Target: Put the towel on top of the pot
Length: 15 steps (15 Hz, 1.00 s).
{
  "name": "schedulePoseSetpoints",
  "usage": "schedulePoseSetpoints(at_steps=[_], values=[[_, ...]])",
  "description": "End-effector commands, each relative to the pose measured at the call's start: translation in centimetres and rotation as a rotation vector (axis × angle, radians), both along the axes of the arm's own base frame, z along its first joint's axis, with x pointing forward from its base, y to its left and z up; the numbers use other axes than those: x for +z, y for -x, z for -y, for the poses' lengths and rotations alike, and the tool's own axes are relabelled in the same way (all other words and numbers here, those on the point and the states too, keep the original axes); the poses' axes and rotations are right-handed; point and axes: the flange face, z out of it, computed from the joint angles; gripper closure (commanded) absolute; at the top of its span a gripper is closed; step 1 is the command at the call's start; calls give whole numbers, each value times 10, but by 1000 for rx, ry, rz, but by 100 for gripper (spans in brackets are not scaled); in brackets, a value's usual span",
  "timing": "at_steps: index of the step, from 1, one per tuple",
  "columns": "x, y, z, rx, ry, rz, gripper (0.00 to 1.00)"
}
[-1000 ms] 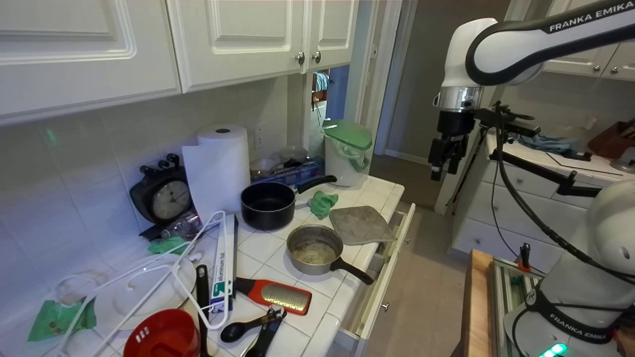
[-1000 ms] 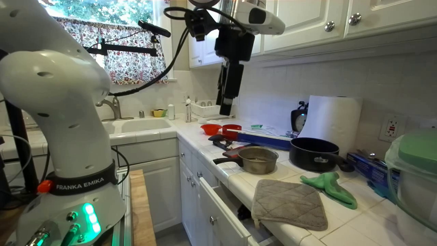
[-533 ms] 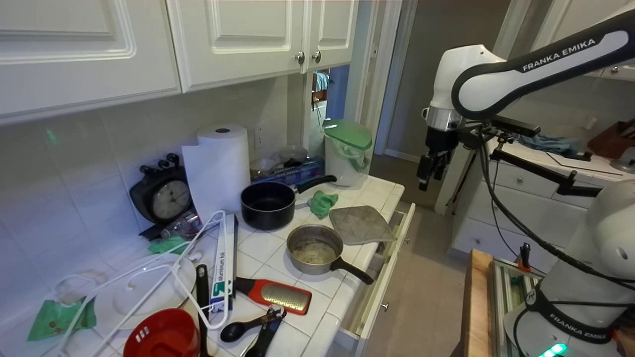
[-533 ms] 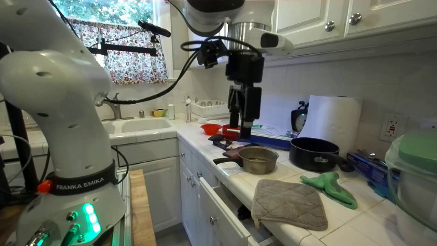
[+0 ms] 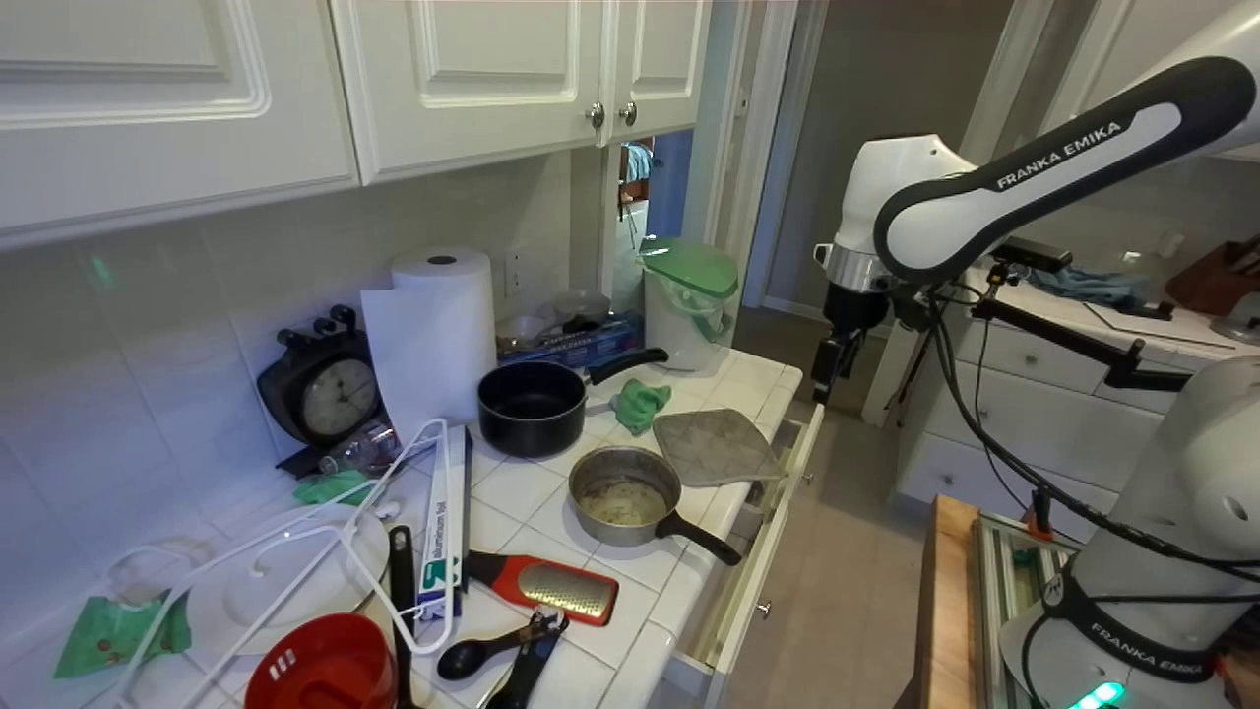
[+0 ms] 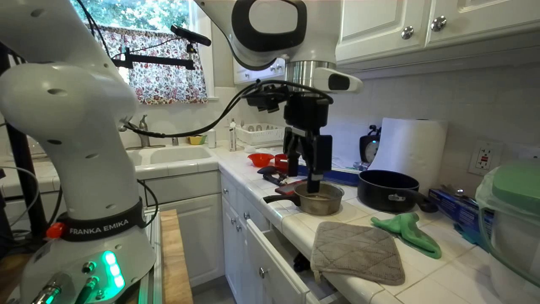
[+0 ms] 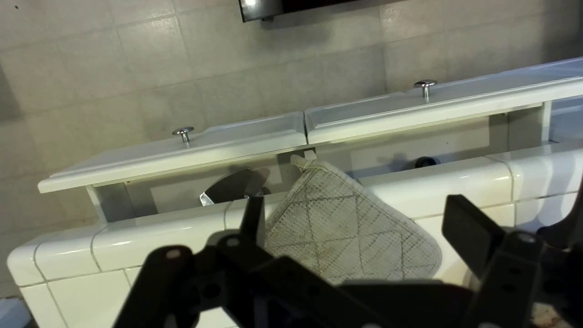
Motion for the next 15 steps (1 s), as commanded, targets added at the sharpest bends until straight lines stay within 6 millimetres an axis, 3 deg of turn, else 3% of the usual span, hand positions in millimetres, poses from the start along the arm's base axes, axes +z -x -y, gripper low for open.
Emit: schedulePoseSetpoints(at_steps=[1, 4, 10, 15], values=[[1, 0, 0, 1, 0, -1, 0], [-2, 0, -1, 11, 7, 12, 0], [-46, 3, -23, 125, -33, -47, 0], [-68, -14, -29, 218, 19, -30, 0]])
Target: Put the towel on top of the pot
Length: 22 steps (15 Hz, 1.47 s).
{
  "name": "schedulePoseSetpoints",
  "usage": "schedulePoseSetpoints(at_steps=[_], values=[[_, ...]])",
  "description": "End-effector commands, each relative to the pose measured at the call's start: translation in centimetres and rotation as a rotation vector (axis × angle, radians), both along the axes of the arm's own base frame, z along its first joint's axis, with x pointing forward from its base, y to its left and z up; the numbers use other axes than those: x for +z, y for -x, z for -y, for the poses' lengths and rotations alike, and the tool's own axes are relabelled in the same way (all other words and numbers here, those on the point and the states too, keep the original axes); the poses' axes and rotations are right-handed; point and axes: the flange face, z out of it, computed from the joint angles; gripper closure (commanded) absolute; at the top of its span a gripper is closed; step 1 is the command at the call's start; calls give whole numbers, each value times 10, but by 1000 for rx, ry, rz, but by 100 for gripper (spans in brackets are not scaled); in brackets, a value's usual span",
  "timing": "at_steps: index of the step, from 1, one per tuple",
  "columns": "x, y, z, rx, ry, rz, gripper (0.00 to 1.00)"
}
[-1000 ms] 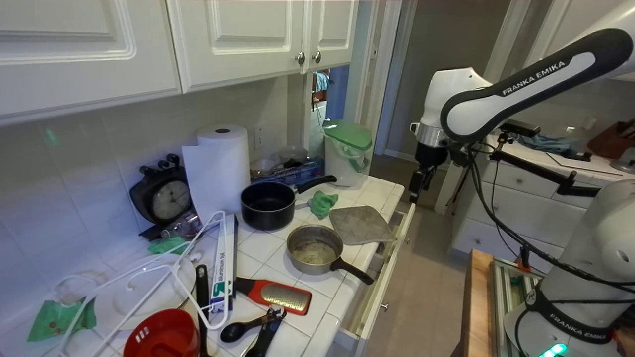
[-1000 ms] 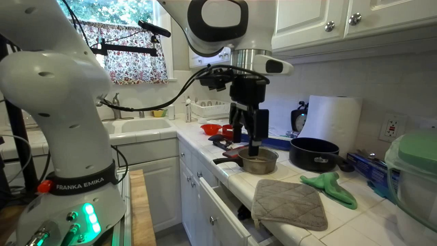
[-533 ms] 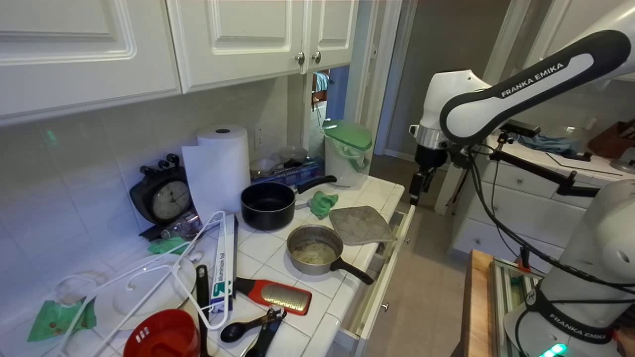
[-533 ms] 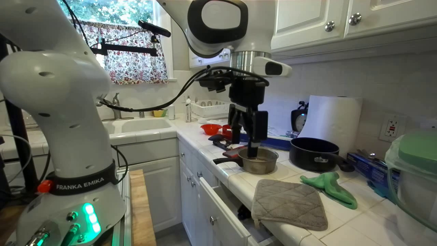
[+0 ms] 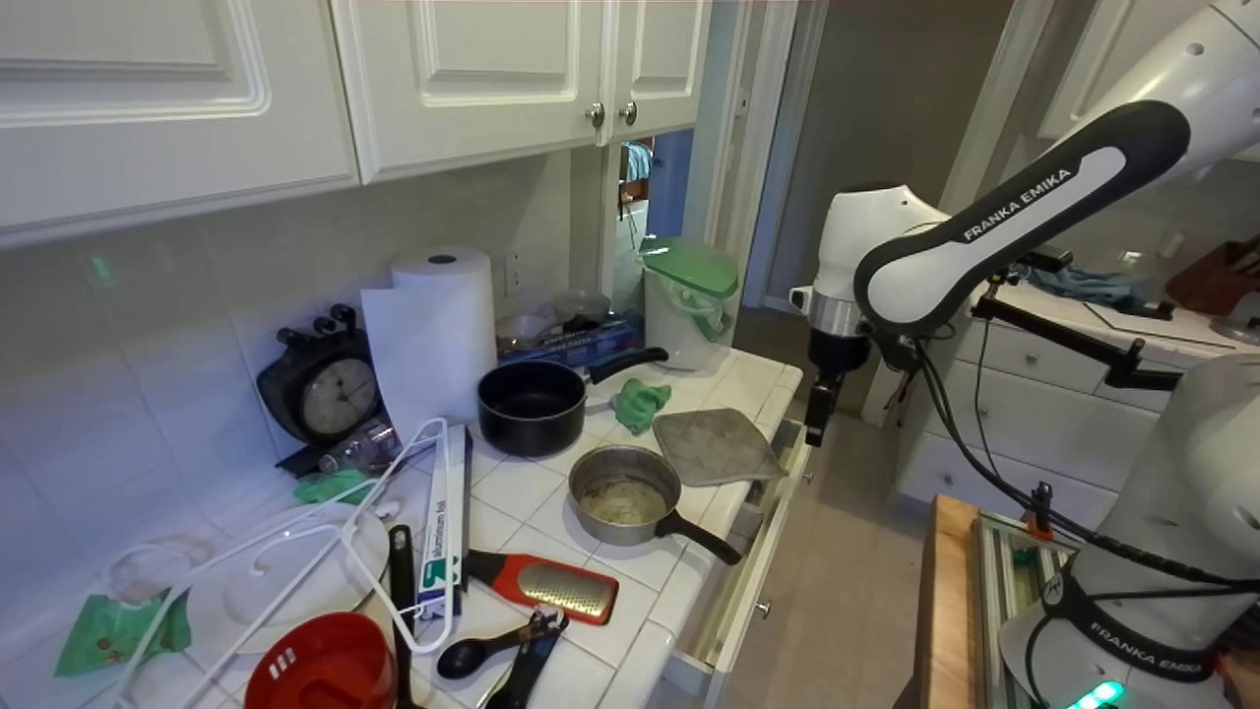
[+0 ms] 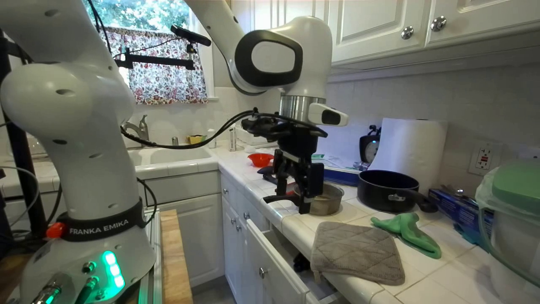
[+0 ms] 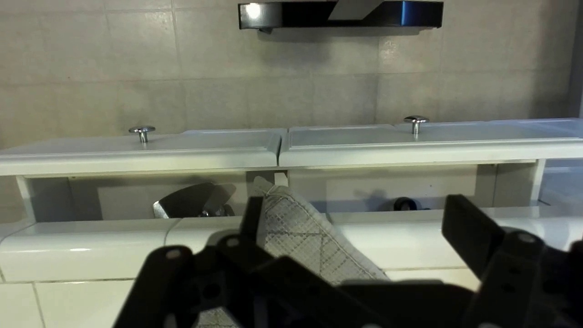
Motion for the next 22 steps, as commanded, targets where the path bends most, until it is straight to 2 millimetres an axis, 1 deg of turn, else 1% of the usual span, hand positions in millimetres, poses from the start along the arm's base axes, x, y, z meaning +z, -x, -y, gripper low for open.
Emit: schedulePoseSetpoints(at_steps=[1, 7, 12, 14, 20, 22], values=[[-16, -11, -2, 81, 42, 40, 0], [-46, -21, -14, 204, 59, 55, 0], [-76, -19, -28, 304, 111, 0, 0], [-85, -17, -31, 331, 149, -11, 0], [-95, -19, -38, 280, 278, 17, 0], [-100, -18, -37, 252, 305, 21, 0]])
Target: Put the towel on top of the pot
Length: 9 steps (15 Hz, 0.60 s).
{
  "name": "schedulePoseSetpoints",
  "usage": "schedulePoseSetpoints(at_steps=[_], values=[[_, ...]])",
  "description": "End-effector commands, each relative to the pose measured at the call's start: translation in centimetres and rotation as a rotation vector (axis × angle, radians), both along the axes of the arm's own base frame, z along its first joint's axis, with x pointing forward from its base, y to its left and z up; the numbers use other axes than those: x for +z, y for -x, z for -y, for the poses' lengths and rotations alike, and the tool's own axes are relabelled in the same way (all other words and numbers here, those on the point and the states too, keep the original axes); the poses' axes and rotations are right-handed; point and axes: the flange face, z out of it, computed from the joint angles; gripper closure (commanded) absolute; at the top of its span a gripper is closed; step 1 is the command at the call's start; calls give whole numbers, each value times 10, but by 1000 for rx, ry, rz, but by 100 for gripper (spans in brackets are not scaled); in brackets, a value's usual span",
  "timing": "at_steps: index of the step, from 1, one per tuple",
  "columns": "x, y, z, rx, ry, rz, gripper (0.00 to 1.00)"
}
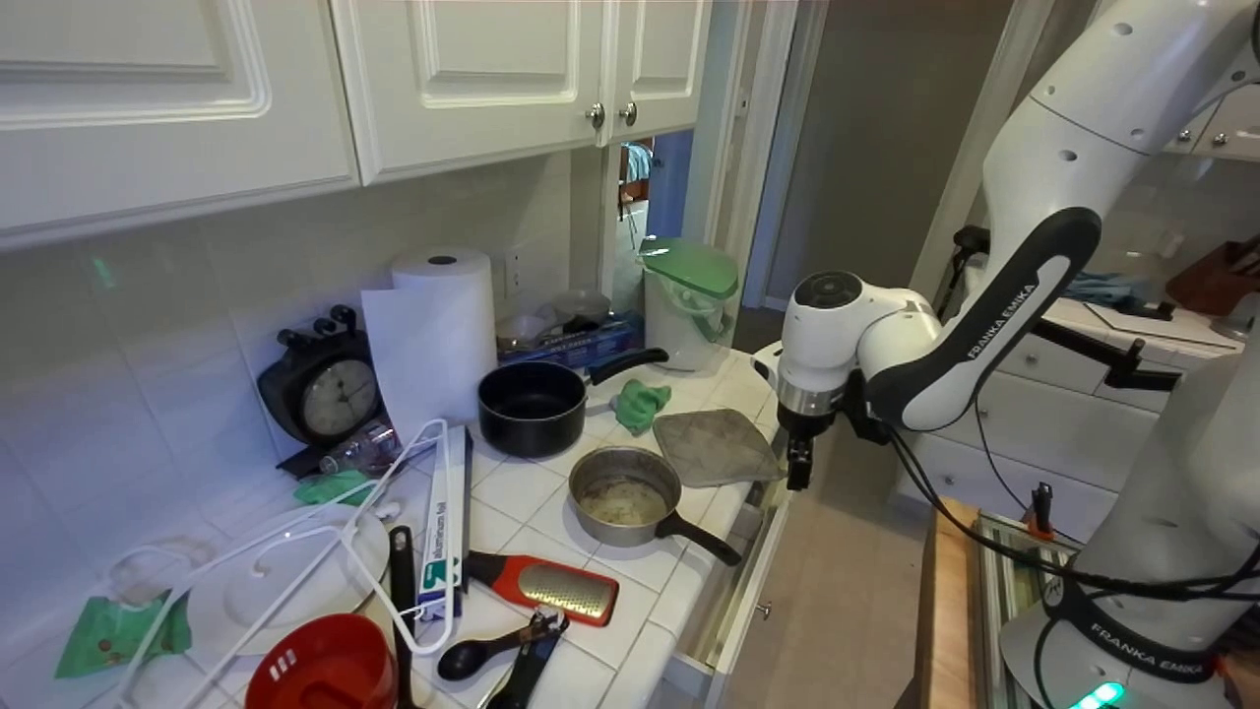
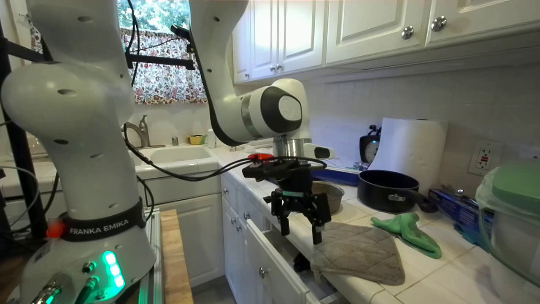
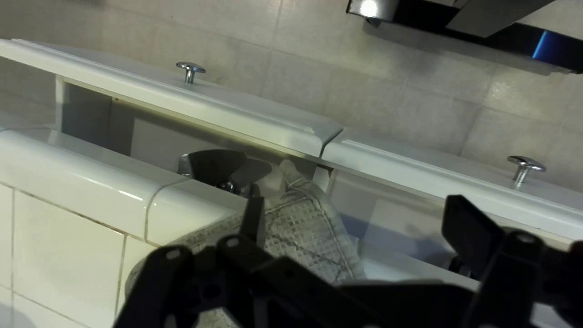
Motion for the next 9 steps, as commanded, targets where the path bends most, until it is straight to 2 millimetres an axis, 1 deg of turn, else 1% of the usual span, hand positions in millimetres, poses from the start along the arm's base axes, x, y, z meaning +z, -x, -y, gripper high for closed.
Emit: schedulePoseSetpoints(at_steps=[1, 3, 4, 6, 9], values=[[-13, -3, 2, -41, 43, 27, 0], [-23, 0, 3, -66, 19, 2, 0], [-11, 2, -1, -46, 30, 8, 0], [-18, 4, 0, -50, 27, -8, 0], [-21, 3, 6, -54, 25, 3, 0]])
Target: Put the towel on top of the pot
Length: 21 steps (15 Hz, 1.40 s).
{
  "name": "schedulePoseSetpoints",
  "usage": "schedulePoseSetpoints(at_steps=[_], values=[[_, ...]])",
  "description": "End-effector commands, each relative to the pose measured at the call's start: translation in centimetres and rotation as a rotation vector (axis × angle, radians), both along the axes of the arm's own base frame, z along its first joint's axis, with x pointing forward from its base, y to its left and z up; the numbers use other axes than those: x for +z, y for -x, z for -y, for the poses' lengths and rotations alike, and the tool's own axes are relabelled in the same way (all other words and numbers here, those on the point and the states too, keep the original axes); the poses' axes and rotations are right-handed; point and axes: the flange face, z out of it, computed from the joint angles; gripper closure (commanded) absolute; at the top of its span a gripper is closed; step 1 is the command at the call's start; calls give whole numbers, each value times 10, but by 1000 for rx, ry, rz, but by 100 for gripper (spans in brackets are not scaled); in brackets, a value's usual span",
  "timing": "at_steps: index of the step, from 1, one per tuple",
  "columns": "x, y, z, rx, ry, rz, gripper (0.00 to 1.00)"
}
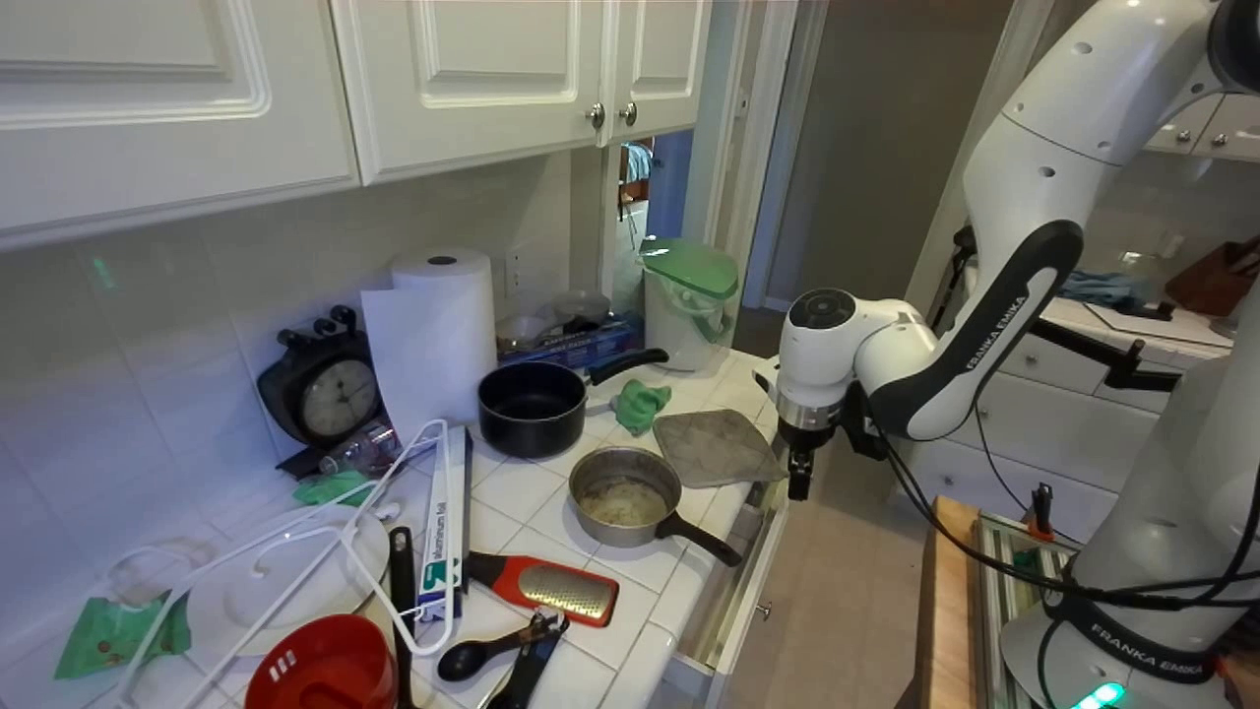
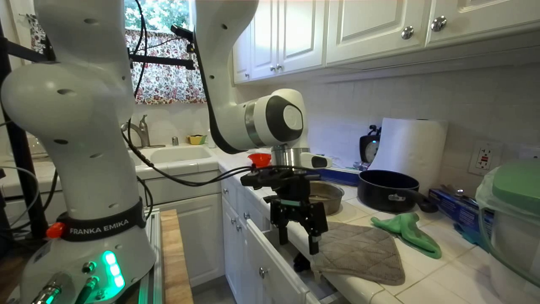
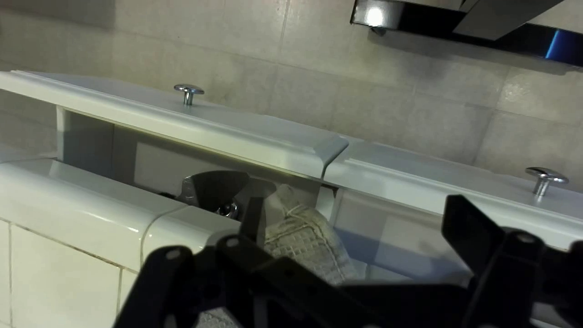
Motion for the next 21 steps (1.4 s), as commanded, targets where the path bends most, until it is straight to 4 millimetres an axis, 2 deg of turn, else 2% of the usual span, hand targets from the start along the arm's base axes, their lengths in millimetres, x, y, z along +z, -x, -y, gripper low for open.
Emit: schedulePoseSetpoints(at_steps=[1, 6, 10, 15, 21], values=[[-2, -4, 7, -5, 5, 18, 0], [-8, -19, 12, 12, 37, 33, 0], [-21, -31, 14, 37, 64, 25, 0], [-33, -38, 10, 49, 104, 26, 0], [-36, -41, 0, 41, 164, 84, 0]])
